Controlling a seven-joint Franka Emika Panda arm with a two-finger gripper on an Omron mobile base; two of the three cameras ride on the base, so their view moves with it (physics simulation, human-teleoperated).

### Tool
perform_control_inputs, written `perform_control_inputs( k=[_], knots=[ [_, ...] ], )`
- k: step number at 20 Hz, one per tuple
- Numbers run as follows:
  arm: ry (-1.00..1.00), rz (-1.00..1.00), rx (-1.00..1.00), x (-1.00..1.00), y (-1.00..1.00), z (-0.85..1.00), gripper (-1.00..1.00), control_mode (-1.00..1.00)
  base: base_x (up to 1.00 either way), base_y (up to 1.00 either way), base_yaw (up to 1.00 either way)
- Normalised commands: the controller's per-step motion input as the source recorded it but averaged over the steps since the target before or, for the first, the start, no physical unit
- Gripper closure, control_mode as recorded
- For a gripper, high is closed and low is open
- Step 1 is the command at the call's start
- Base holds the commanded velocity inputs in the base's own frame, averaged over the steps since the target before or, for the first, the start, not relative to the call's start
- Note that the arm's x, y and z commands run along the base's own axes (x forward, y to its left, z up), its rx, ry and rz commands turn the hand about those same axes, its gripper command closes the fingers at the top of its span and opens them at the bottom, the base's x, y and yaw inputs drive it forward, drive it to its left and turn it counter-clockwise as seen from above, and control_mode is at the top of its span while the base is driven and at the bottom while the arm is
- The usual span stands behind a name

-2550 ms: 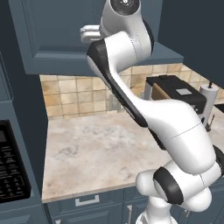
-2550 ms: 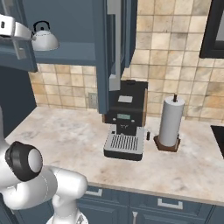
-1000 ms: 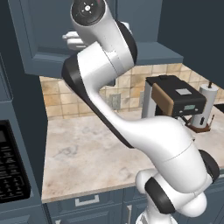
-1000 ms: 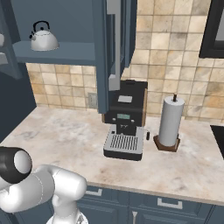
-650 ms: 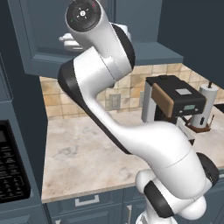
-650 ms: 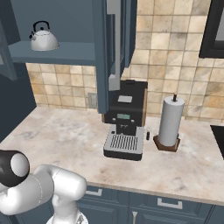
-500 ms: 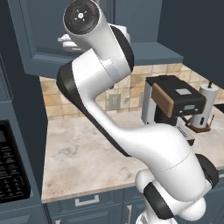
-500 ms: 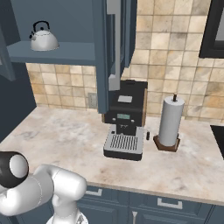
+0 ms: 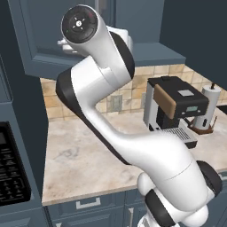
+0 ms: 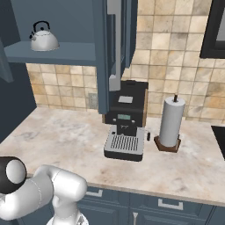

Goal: Open the cabinet, pick the kettle from the cabinet, and place it in the sink.

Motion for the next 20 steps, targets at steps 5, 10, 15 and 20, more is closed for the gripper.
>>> perform_control_inputs(
  k=[5, 10, 15, 20],
  knots=[
    [0.0, 0.0, 0.0, -0.28, 0.02, -0.04, -1.0, -1.0, 0.0, 0.0, 0.0],
    [0.0, 0.01, 0.0, -0.39, 0.09, -0.02, -1.0, -1.0, 0.0, 0.0, 0.0],
    [0.0, 0.04, 0.01, -0.42, -0.05, 0.0, -1.0, -1.0, 0.0, 0.0, 0.0],
    [0.0, 0.17, 0.13, -0.37, -0.28, 0.0, -1.0, -1.0, 0.0, 0.0, 0.0]
  ],
)
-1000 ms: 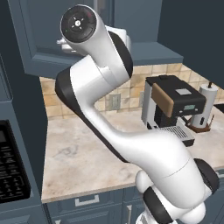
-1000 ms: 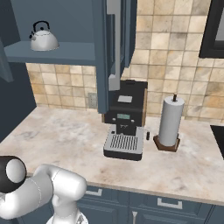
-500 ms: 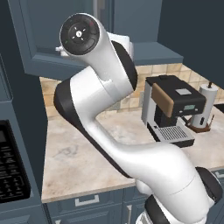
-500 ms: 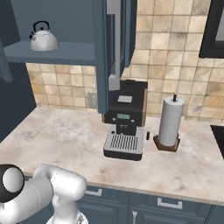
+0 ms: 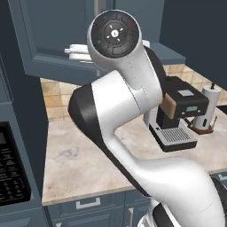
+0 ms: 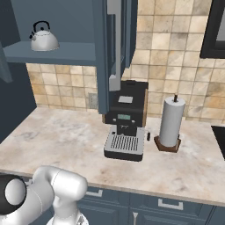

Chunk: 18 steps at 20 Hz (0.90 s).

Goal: Open the cabinet, pick the kettle from the cabinet, and place it in the sink.

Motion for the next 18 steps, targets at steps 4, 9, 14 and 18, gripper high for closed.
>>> perform_control_inputs(
  k=[4, 9, 14, 18],
  knots=[
    [0.0, 0.26, 0.25, -0.24, -0.41, -0.09, -1.0, -1.0, 0.0, 0.0, 0.0],
    [-0.05, 0.32, 0.26, -0.12, -0.44, -0.12, -1.0, -1.0, 0.0, 0.0, 0.0],
    [-0.01, 0.18, 0.11, -0.01, -0.37, -0.04, -1.0, -1.0, 0.0, 0.0, 0.0],
    [0.0, 0.07, 0.0, 0.0, -0.3, 0.01, -1.0, -1.0, 0.0, 0.0, 0.0]
  ],
)
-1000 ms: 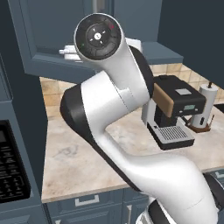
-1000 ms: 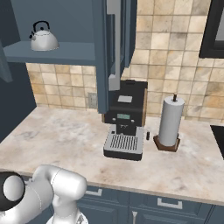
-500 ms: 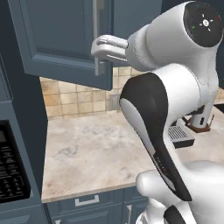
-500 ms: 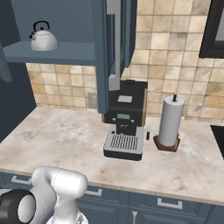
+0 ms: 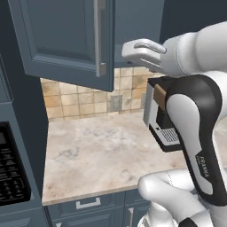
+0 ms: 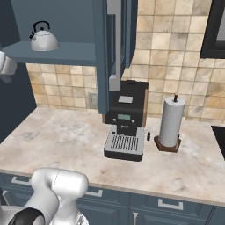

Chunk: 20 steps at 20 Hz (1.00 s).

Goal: Open the cabinet, pick the kettle from the cabinet, and place it in the sink.

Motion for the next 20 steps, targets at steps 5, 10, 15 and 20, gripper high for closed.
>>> perform_control_inputs(
  k=[5, 10, 15, 20],
  knots=[
    [0.0, 0.06, 0.03, 0.02, -0.27, 0.0, -1.0, -1.0, 0.0, 0.0, 0.0],
    [0.0, 0.05, 0.1, 0.0, -0.19, 0.06, -1.0, -1.0, 0.0, 0.0, 0.0],
    [0.04, 0.02, 0.17, 0.01, -0.16, 0.1, -1.0, -1.0, 0.0, 0.0, 0.0],
    [0.01, 0.04, 0.14, 0.08, -0.14, 0.02, -1.0, -1.0, 0.0, 0.0, 0.0]
  ],
)
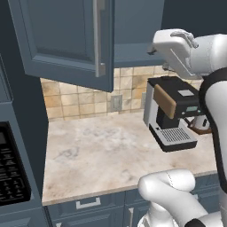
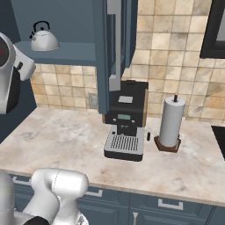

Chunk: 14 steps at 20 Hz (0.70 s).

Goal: Open the cabinet, pick the kettle from the cabinet, and place it in the sink.

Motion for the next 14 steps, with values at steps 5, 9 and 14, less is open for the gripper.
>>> perform_control_inputs(
  k=[5, 9, 14],
  knots=[
    [0.0, 0.05, 0.11, 0.1, -0.16, 0.0, -1.0, -1.0, 0.0, 0.0, 0.0],
    [0.0, 0.04, 0.09, 0.11, -0.17, 0.0, -1.0, -1.0, 0.0, 0.0, 0.0],
    [0.03, 0.04, 0.09, 0.16, -0.1, 0.0, -1.0, -1.0, 0.0, 0.0, 0.0]
  ],
)
